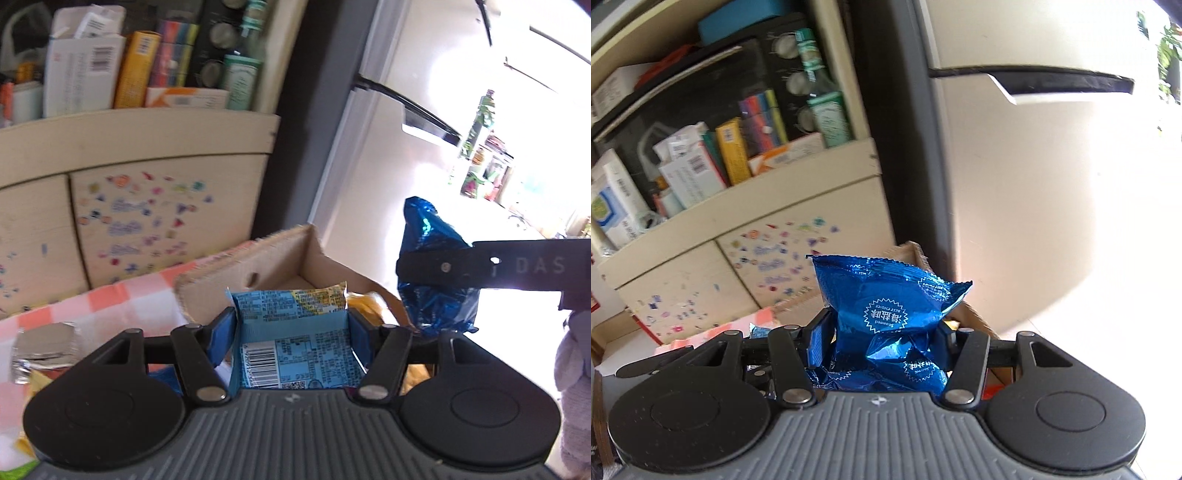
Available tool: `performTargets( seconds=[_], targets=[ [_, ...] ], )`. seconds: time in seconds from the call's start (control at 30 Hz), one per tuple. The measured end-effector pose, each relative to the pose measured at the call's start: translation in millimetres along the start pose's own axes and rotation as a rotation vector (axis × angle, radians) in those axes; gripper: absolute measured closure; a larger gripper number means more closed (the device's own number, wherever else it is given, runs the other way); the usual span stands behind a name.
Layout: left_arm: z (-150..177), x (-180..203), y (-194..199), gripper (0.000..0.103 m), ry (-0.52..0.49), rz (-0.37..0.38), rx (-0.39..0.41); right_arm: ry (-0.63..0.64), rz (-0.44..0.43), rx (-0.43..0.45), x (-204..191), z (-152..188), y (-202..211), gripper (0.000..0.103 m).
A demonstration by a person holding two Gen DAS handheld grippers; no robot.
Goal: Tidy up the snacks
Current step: 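Carry both packets into the box and open both grippers, then move both tools back over the pile toward the green and blue packets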
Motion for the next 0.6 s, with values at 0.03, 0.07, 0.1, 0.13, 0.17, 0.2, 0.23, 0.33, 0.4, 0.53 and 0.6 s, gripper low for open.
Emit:
performTargets(
  seconds=[0.03, 0.07, 0.1, 0.13, 0.17, 0.2, 0.23, 0.33, 0.4, 0.53, 0.6],
  targets=[
    [3, 3, -3, 0.040, -0.002, 0.013, -0.008, -0.010, 0.009, -0.008, 4, 3, -1, 0.042],
    [5, 7, -5, 0.039, -0.003, 0.029, -0.013, -0.025, 0.017, -0.016, 8, 5, -1, 0.042],
    [8, 11, -7, 0.036, -0.004, 0.050, -0.014, -0.044, 0.024, -0.021, 12, 7, -2, 0.041],
    [10, 15, -8, 0.028, -0.002, 0.066, -0.009, -0.063, 0.029, -0.023, 16, 8, -3, 0.039],
    [11, 18, -8, 0.025, -0.002, 0.080, -0.006, -0.075, 0.032, -0.021, 18, 9, -3, 0.035],
    [13, 20, -9, 0.021, -0.007, 0.085, -0.006, -0.081, 0.038, -0.019, 20, 9, -3, 0.031],
    [14, 22, -9, 0.020, -0.015, 0.089, -0.007, -0.079, 0.046, -0.012, 21, 8, -2, 0.026],
    [14, 21, -7, 0.013, -0.022, 0.072, -0.002, -0.062, 0.051, 0.012, 18, 4, 1, 0.021],
    [11, 17, -3, 0.012, -0.020, 0.058, 0.003, -0.057, 0.041, 0.025, 15, 2, 3, 0.020],
    [7, 6, 9, 0.009, -0.017, 0.020, 0.005, -0.032, 0.011, 0.038, 6, -3, 3, 0.019],
    [6, -2, 14, 0.009, -0.027, -0.013, 0.002, -0.020, -0.012, 0.043, -1, -4, 3, 0.018]
  ],
)
Point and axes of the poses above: each gripper's, at about its wrist camera, not at the fingertips, and y roughly against the way its jaws point, x to its right, z to its underside, the point moved 8 cm from there along -y, roughly the way its jaws point, and after that the axes turned 12 degrees about y, right-handed, at the moved point
